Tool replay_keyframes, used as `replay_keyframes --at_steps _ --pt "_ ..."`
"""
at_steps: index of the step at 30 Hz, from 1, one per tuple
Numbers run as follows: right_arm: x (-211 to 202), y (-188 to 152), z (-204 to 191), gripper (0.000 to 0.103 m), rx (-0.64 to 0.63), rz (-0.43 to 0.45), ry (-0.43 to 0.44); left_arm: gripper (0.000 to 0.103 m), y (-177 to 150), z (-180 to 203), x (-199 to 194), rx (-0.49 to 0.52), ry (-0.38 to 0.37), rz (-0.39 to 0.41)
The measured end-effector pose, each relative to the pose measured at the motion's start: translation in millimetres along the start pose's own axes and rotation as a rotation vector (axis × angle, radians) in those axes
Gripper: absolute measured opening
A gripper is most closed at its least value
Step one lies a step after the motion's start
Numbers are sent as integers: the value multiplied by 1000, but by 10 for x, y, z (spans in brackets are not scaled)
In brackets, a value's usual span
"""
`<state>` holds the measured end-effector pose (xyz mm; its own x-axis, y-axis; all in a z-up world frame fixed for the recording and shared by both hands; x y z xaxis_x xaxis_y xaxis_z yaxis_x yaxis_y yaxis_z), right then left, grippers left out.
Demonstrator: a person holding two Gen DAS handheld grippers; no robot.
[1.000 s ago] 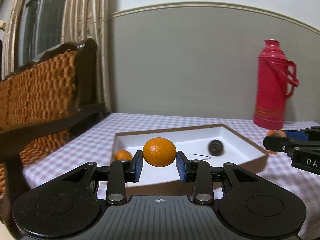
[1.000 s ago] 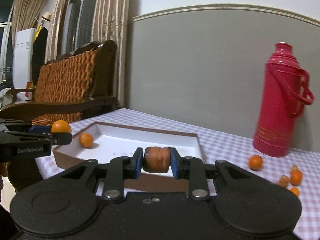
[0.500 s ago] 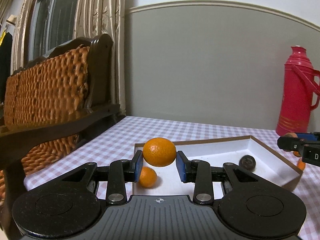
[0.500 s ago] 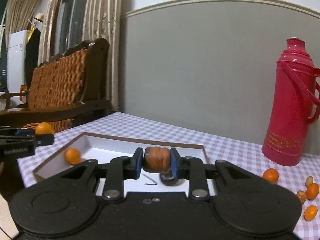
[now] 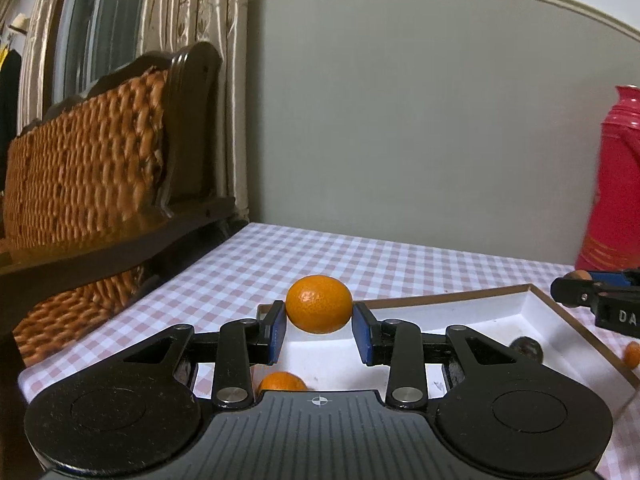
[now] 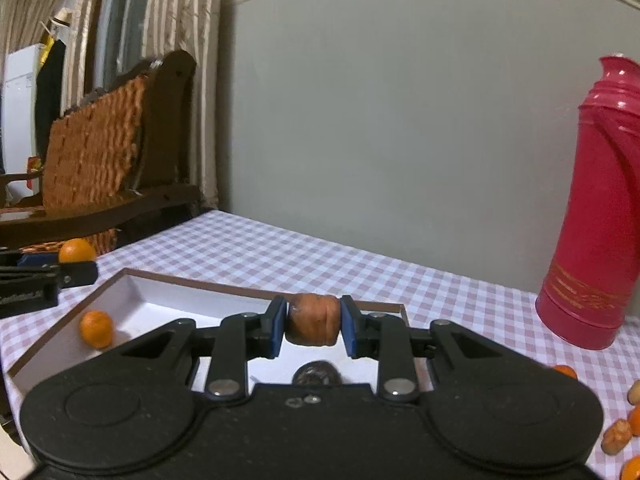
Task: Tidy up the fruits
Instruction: 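Move both held items over the tray and open both tools to release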
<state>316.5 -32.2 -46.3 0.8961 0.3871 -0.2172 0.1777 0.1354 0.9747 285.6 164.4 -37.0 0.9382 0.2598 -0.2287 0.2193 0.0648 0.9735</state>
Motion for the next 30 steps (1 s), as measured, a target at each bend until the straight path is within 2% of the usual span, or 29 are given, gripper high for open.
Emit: replay_keyframes --at_steps 3,4,5,6,7,8,15,24,27,30 --pt "203 26 51 20 30 -37 19 38 -41 30 151 -1 6 -36" --pt "267 28 53 26 22 -51 19 68 -55 36 189 -2 10 -47" --pt "352 12 69 59 7 -80 13 92 -40 5 174 -15 39 -28" --pt "410 -3 100 80 4 -98 -7 103 -8 -19 125 -27 63 10" --pt "393 17 132 98 11 -62 -25 103 27 -24 77 -28 68 42" --pt "351 31 147 95 27 -22 -20 103 35 -16 68 -22 64 41" --pt "304 -196 156 95 61 -47 -27 103 -77 19 64 9 55 6" --pt "-32 -17 154 97 43 57 -44 103 -28 -101 -187 -36 76 51" --pt "-183 -29 193 97 20 77 -89 103 7 -107 -305 -36 82 80" --pt "-331 -137 223 97 -16 53 -119 103 12 -93 -423 -13 87 105"
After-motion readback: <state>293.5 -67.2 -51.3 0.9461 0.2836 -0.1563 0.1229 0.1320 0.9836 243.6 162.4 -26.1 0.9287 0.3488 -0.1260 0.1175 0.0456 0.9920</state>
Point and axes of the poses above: each gripper's, at about its wrist camera, not at the fingertips, and x roughly the way its jaws point, z to its right, y to its top, the point moved 10 cm from there along x, roughly the way its jaws point, and after that the axes turned 8 degrees about z, right-handed, at the moved point
